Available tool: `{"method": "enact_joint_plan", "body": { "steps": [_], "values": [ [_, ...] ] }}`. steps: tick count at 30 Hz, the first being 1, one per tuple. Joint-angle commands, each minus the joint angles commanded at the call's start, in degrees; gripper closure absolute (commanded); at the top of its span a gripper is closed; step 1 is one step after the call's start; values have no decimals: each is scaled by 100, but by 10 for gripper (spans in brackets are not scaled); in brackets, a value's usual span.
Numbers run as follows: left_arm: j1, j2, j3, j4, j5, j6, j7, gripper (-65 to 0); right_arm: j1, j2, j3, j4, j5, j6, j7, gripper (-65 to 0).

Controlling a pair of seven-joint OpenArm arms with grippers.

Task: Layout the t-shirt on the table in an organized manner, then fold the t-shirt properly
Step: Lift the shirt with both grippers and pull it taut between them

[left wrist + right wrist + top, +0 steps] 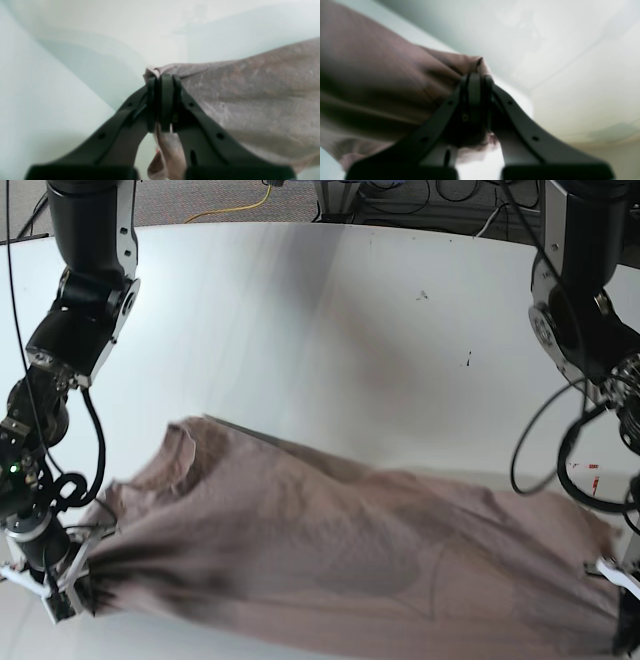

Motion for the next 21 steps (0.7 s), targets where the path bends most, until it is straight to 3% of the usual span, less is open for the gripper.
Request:
{"method": "enact_joint_plan", "body": {
  "steps": [10,21],
  "values": [
    [-985,9,167,-114,9,0,0,-4,774,237,-536,0,-9,0,-9,-3],
    [-1257,26,211,-448,9,0,0,-4,1240,457,-642,-387,35,0,-9,-5]
  ]
}}
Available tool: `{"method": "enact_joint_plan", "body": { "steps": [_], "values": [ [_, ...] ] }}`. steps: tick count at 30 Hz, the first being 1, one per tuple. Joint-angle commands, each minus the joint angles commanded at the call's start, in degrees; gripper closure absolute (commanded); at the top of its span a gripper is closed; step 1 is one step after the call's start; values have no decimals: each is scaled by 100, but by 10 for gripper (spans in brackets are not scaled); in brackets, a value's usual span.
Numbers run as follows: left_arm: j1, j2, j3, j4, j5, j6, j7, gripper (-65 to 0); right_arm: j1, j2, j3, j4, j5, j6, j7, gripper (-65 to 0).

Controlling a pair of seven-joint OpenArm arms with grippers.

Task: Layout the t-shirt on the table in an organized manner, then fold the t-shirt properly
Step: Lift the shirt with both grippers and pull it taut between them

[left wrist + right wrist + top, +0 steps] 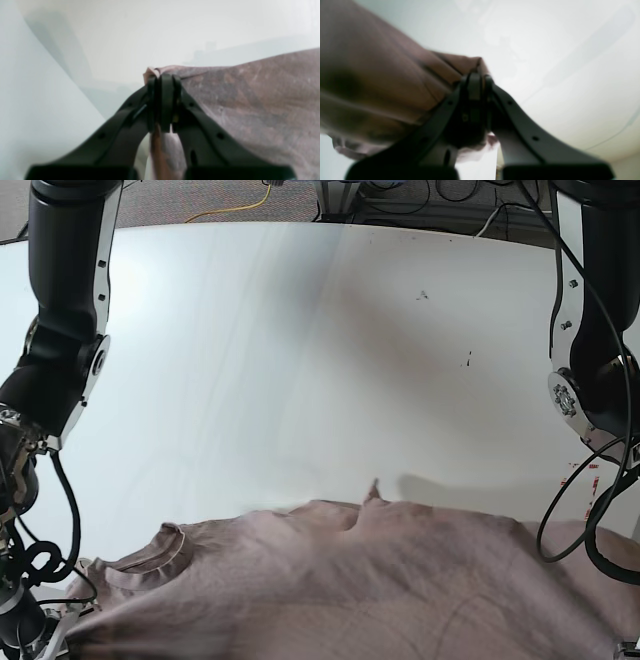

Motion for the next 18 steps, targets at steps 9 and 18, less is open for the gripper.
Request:
{"method": "enact_joint_plan", "body": {
  "steps": [9,18],
  "values": [
    [554,-18,-35,26,-18,0,149,-4,-651,26,35,501,0,0,-431,-5],
    [1565,-35,-853,176,-826,0,923,-4,-2224,-62,369,1802,9,0,-1002,-5]
  ]
}}
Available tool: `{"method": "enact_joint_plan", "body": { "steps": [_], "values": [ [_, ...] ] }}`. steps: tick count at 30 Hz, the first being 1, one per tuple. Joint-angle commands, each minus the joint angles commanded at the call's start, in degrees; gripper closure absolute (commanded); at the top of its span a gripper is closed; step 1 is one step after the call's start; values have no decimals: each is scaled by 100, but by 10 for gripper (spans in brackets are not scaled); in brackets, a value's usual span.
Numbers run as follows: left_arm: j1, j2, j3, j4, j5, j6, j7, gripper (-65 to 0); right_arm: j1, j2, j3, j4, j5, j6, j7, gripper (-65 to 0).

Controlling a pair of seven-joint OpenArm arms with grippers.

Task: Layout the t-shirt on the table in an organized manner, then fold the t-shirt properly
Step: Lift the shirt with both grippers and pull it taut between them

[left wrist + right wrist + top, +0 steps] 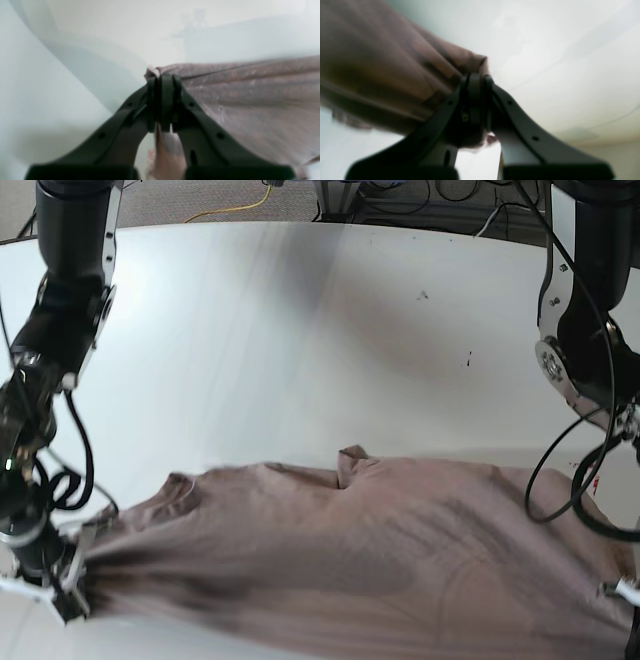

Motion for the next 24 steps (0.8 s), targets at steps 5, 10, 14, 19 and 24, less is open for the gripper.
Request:
{"method": "enact_joint_plan", "body": {
  "steps": [5,10,14,19,24],
  "values": [
    [1125,-211,-325,167,-519,0,9,-4,-1029,-352,290,571,0,0,-149,-5],
    [2224,-246,-747,264,-1029,0,9,-3,-1793,-598,677,589,0,0,-149,-3],
    [3095,-246,-1178,290,-1415,0,9,-3,-2391,-835,1073,598,-9,0,-149,-3],
    [4009,-246,-1512,299,-1767,0,9,-3,-3007,-1020,1257,598,-9,0,-149,-3],
    [4888,-237,-1846,299,-2127,0,9,-3,-3613,-1231,1257,598,-9,0,-149,-3]
  ]
}}
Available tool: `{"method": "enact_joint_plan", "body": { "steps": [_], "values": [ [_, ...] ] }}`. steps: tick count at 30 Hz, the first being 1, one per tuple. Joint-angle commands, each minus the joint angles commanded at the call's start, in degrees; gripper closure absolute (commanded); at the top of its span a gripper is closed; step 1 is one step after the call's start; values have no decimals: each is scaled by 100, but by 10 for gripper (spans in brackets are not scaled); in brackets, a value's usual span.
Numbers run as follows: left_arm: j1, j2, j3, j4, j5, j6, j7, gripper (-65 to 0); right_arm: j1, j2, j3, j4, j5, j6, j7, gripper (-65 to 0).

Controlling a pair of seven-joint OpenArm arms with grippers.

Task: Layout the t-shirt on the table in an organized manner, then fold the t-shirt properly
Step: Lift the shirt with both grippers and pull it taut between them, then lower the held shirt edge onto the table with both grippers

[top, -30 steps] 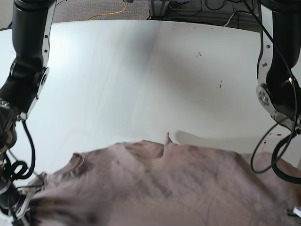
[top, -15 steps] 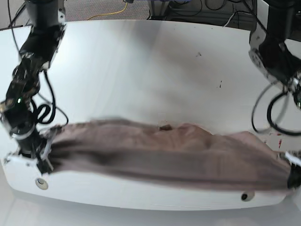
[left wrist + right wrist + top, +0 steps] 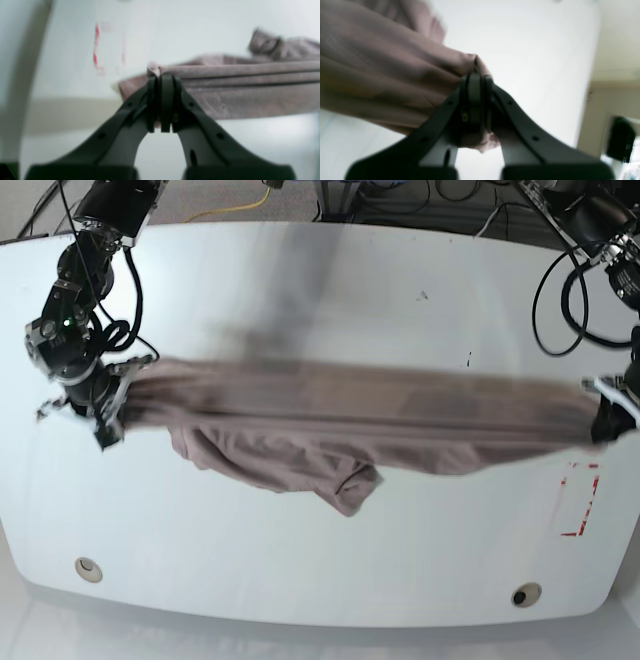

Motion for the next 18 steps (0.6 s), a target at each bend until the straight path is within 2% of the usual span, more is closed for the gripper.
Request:
{"method": "enact_joint_plan", "body": {
  "steps": [10,18],
  "values": [
    [1046,-9,-193,-18,-79,0,0,-3,-677,-352,-18,0,0,0,0,-3],
    [1609,-9,-185,-18,-79,0,0,-4,-835,-466,-35,0,0,0,18,-5]
  ]
}}
